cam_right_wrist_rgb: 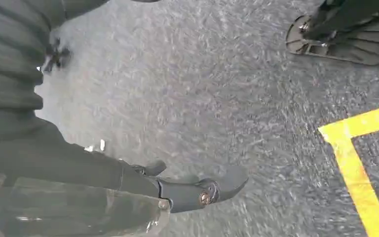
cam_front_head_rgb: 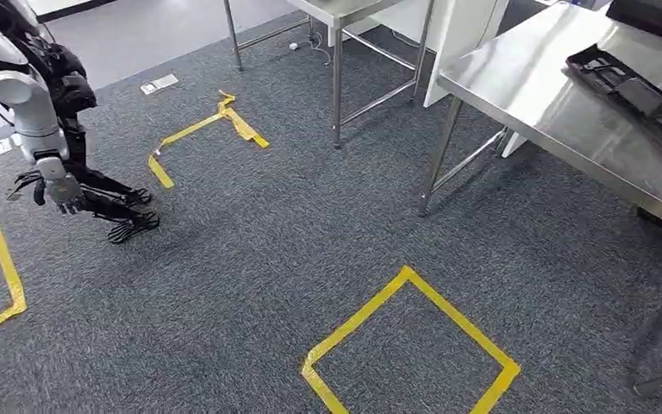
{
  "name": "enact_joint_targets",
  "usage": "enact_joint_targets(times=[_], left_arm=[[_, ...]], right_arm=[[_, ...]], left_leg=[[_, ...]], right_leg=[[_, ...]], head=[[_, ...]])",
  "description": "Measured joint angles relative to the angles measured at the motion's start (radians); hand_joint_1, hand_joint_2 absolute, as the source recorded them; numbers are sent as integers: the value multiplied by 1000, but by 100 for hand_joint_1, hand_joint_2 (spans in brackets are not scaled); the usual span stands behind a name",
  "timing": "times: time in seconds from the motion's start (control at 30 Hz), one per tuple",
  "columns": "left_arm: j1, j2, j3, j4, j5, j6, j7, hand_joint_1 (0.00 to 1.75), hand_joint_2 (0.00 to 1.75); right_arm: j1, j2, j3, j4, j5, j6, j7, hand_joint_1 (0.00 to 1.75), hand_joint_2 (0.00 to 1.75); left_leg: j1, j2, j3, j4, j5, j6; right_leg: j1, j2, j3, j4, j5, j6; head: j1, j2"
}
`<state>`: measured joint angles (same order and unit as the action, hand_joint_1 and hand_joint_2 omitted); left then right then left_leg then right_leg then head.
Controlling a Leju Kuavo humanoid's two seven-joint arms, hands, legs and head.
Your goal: Take the parts from the cabinet and place them on the table.
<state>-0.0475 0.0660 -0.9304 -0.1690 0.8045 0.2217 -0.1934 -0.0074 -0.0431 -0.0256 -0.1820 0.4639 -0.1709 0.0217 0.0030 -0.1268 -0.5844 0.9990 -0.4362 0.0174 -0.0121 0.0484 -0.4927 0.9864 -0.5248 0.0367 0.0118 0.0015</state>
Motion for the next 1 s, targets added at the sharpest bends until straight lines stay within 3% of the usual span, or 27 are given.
enact_joint_targets(times=[0.07, 0.1, 0.13, 0.17, 0.2, 0.23, 0.27, 0.3, 0.33, 0.4, 0.43, 0.47, 0.5, 0.53, 0.6, 0.63, 0.67, 0.7, 0.73, 0.8, 0.83, 0.87, 0.93, 0.97, 1.0], left_arm=[[4, 1, 0, 0, -3, 3, 3, 0, 0], [6, 2, 0, 0, -4, 3, 6, 0, 0], [7, 0, 0, 0, -5, 3, 8, 0, 0], [6, -1, 0, 0, -8, 4, 10, 0, 0], [2, -1, 0, 0, -8, 6, 10, 0, 0], [0, -1, 0, 0, -9, 11, 10, 0, 0], [0, -1, -1, 0, -10, 13, 10, 0, 0], [1, -1, -2, 0, -11, 16, 11, 0, 0], [2, -1, -4, 0, -13, 18, 11, 0, 0], [2, -1, -16, 0, -26, 32, 16, 0, 0], [1, 0, -18, 0, -32, 35, 17, 0, 0], [-1, -1, -21, 0, -37, 40, 18, 0, 0], [-6, -1, -26, 0, -43, 45, 21, 0, 0], [-7, -1, -29, -1, -47, 48, 21, 0, 0], [-5, -2, -37, 0, -50, 50, 29, 0, 0], [-4, -2, -42, 0, -50, 50, 30, 0, 0], [-2, -3, -43, -1, -50, 50, 30, 0, 0], [-4, -3, -45, 0, -52, 51, 34, 0, 0], [-6, -1, -45, 0, -54, 52, 34, 0, 0], [-8, -2, -50, -1, -60, 51, 37, 0, 0], [-7, -2, -50, 0, -60, 46, 42, 0, 0], [-4, -2, -50, -1, -58, 38, 45, 0, 0], [-3, -1, -50, -1, -40, 15, 50, 0, 0], [-3, -1, -49, -1, -31, 10, 50, 0, 0], [-5, 0, -48, -1, -19, 6, 49, 0, 0]], right_arm=[[-5, 0, 1, 0, 0, 0, 0, 0, 175], [-5, 1, 1, 0, 0, 0, 0, 0, 175], [-5, 1, 1, 0, 0, 0, 0, 0, 175], [-3, 0, 1, 0, 0, 0, -1, 0, 175], [0, 0, 1, 0, 0, 0, -1, 0, 175], [4, 0, 1, 0, 0, 0, -1, 0, 175], [5, -1, 1, 0, 0, 0, -1, 0, 175], [5, -1, 1, 0, 0, 0, -1, 0, 175], [5, -1, 2, 0, 0, 0, -1, 0, 175], [1, 0, 2, 0, 1, 0, -1, 0, 175], [0, 1, 3, 0, 2, 0, -1, 0, 175], [-1, 1, 3, 0, 2, 0, -1, 0, 175], [2, 0, 3, 0, 2, 0, 0, 0, 175], [0, 0, 4, 0, 2, 0, 0, 0, 175], [-7, 0, 7, 0, 2, 0, 0, 0, 175], [-10, 0, 9, 0, 2, 0, 1, 0, 175], [-10, 0, 10, 0, 2, 0, 1, 0, 175], [-7, 2, 10, 0, 2, 0, 1, 0, 175], [-6, 3, 10, 0, 2, 0, 1, 0, 175], [-3, 3, 10, 0, 2, 0, 2, 0, 175], [-2, 3, 10, 0, 2, 1, 2, 0, 175], [1, 3, 11, 0, 2, 1, 4, 0, 175], [2, 3, 11, 0, 3, 1, 5, 0, 175], [2, 3, 12, 0, 5, 0, 5, 0, 175], [4, 3, 12, 1, 5, 0, 6, 0, 175]], left_leg=[[6, -18, -4, -3, 6, -12], [8, -3, -7, 8, -1, -13], [3, 52, -19, 33, -24, -14], [3, 90, -44, 86, -64, -17], [6, 111, -82, 170, -112, -21], [8, 117, -122, 257, -150, -24], [10, 121, -148, 316, -165, -27], [10, 123, -151, 327, -162, -28], [11, 124, -145, 319, -152, -28], [14, 138, -65, 174, -78, -29], [15, 161, -19, 97, -51, -28], [15, 217, 25, 26, -42, -27], [9, 212, 27, 18, -40, -21], [7, 196, 22, 18, -39, -13], [-3, 174, 15, 19, -38, 0], [0, 160, 18, 8, -30, 11], [5, 151, 20, 3, -25, 18], [6, 140, 17, 2, -21, 26], [6, 128, 13, 2, -19, 29], [3, 97, 8, 2, -17, 32], [2, 82, 8, 2, -16, 32], [2, 66, 9, 3, -16, 32], [3, 32, 12, 4, -14, 29], [4, 22, 11, 4, -13, 27], [-2, 11, 7, 10, -14, 21]], right_leg=[[2, -19, 5, -2, 6, -14], [-9, -31, 2, -7, 12, -24], [-7, -39, 8, -7, 13, -28], [-6, -49, 7, -6, 14, -38], [-1, -62, 5, -6, 13, -40], [2, -79, 3, -6, 13, -41], [4, -94, 1, -6, 13, -41], [4, -104, -3, -5, 12, -41], [4, -111, -5, -5, 12, -41], [3, -136, -2, -5, 7, -41], [2, -144, 1, -5, 5, -38], [7, -153, 15, -4, 1, -32], [20, -162, 7, 1, -5, -24], [18, -171, 10, -2, -6, -21], [14, -194, 23, -7, -3, -13], [18, -205, 25, -7, -7, -5], [10, -161, 15, 8, -19, 0], [9, -100, -9, 58, -49, -7], [5, -70, -49, 141, -87, -15], [6, -53, -130, 301, -140, -19], [5, -51, -147, 330, -139, -14], [5, -51, -141, 307, -119, -6], [2, -34, -62, 120, -30, 15], [-2, 7, -28, 45, -2, 19], [-1, 53, -17, 6, 7, 12]], head=[[1, 0], [0, 0], [-2, 0], [-9, 0], [-8, 0], [-8, 0], [-8, 0], [-8, 0], [-8, 0], [-9, 0], [-10, 0], [-10, 0], [-10, 0], [-3, 0], [-4, 0], [-5, 0], [-4, 0], [0, 0], [3, 0], [2, 0], [2, 0], [1, 0], [2, 0], [3, 0], [2, 0]])
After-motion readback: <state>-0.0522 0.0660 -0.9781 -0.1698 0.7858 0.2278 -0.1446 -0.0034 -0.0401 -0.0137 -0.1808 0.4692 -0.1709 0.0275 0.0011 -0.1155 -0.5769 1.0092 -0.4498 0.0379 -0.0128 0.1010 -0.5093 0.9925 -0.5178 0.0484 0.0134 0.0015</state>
